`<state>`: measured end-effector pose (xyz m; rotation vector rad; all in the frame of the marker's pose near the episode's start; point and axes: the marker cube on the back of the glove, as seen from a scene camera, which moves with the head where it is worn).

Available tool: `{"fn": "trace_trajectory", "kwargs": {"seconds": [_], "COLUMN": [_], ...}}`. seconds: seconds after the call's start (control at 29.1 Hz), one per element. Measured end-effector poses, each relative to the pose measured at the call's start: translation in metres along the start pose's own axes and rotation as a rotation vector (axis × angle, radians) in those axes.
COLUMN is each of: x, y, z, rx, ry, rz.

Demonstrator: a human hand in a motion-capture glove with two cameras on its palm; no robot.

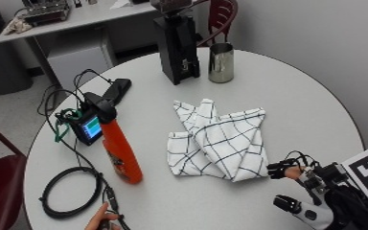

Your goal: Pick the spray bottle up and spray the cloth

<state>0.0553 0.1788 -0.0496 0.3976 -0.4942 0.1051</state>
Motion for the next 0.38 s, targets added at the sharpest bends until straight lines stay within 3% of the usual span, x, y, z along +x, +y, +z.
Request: {"fn": "trace_trajectory", "kwargs": {"seconds": [0.38], "x": [-0.014], "y": [-0.0056], "z": [-0.0075], "rx": [0.012], "ry": [0.102], "rz": [-0.068]}}
